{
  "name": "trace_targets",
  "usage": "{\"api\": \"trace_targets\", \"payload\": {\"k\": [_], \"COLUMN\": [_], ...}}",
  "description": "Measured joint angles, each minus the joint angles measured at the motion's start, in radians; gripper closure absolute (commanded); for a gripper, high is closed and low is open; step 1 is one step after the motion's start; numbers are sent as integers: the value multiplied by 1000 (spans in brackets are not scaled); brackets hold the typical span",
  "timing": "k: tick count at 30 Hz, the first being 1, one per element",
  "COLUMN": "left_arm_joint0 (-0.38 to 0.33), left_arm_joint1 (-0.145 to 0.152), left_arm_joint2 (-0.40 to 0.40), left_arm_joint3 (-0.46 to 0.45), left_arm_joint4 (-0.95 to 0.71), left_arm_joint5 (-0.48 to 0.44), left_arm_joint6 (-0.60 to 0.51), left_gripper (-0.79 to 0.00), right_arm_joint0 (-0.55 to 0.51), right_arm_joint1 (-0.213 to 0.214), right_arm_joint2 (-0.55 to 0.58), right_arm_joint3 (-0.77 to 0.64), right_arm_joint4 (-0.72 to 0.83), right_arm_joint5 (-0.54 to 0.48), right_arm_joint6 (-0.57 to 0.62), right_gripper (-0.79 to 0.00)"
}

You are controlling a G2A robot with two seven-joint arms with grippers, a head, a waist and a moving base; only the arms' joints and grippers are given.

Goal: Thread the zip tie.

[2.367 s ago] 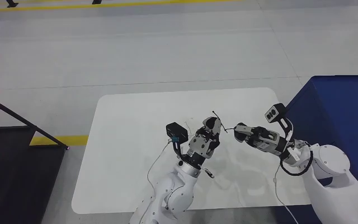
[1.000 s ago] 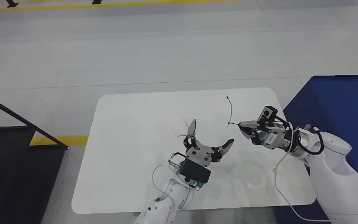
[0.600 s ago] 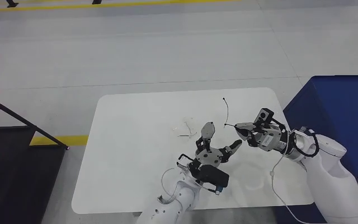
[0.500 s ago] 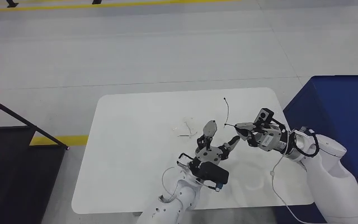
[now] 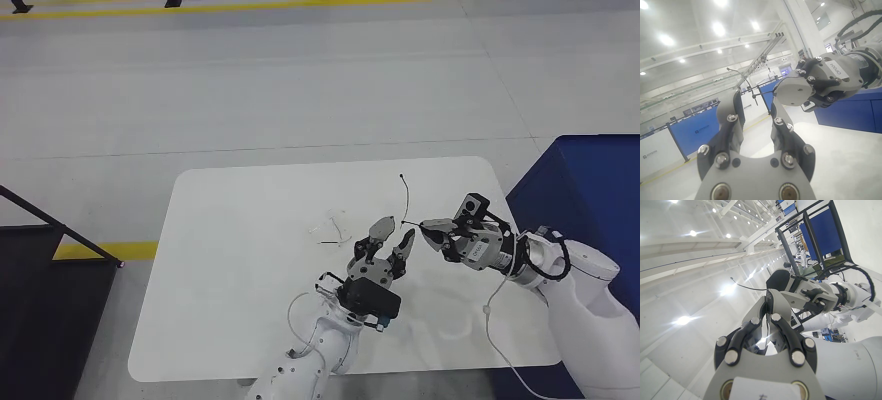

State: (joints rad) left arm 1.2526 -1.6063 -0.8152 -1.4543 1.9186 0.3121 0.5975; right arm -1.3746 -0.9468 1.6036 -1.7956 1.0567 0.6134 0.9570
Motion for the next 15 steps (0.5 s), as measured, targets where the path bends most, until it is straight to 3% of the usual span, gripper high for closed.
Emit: {"api": "trace_targets", "payload": {"k": [9,15], "left_arm_joint0": [4,6], "left_arm_joint1": [-2,-3], "left_arm_joint2": [-3,-4], "left_arm_joint3": [-5,-14], "left_arm_joint4": [-19,-24], "left_arm_joint5": [-8,-18], "left_arm_joint6": [-5,-9], "left_gripper": [-139,-6], "right_arm_joint0": [0,0], "right_arm_joint1": [0,0], "right_arm_joint2": [0,0], "right_arm_joint3": [0,0], "right_arm_joint4": [0,0], "right_arm_joint5": [0,0], "right_arm_joint6": [0,0], "right_gripper": [0,0]}}
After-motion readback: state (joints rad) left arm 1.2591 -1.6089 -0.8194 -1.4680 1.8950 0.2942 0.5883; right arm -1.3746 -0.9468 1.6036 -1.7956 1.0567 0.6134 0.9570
